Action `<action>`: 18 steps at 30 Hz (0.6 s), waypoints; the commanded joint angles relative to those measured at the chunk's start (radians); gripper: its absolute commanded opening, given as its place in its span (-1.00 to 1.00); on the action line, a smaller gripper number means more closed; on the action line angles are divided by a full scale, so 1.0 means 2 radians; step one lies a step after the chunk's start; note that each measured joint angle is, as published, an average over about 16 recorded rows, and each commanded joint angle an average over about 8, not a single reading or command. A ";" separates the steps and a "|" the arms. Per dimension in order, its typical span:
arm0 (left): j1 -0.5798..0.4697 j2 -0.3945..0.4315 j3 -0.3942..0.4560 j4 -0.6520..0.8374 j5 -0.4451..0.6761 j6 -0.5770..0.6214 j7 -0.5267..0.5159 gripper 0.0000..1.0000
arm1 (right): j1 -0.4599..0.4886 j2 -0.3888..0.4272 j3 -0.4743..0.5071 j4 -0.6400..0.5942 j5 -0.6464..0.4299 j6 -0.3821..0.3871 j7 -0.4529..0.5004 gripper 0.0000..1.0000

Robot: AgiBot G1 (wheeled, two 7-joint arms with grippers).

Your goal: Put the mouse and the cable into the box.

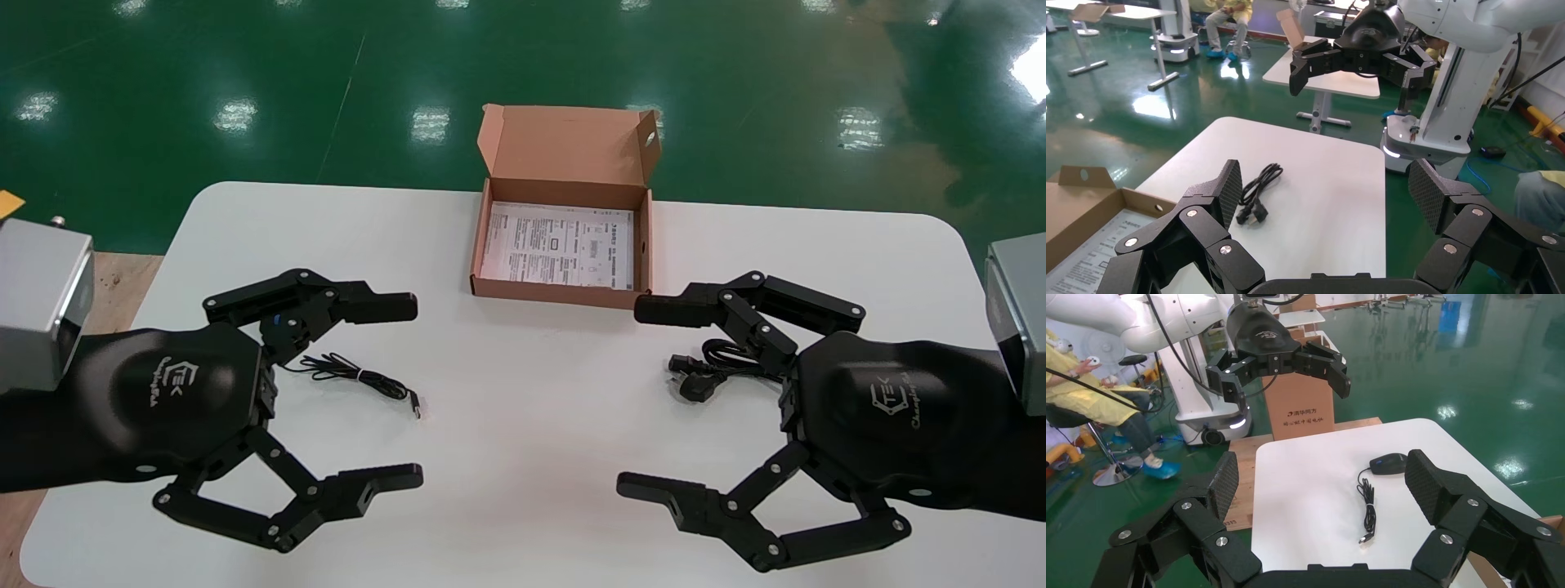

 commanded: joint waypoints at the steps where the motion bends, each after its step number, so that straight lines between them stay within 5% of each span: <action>1: 0.003 0.000 -0.002 0.000 -0.004 -0.002 0.000 1.00 | -0.001 -0.001 0.000 0.001 0.002 0.001 0.002 1.00; 8: -0.066 0.003 0.048 0.001 0.095 0.030 0.010 1.00 | 0.027 0.008 -0.006 -0.029 -0.057 -0.015 -0.058 1.00; 18: -0.223 0.080 0.175 0.124 0.340 0.030 0.115 1.00 | 0.138 -0.018 -0.067 -0.197 -0.263 -0.017 -0.295 1.00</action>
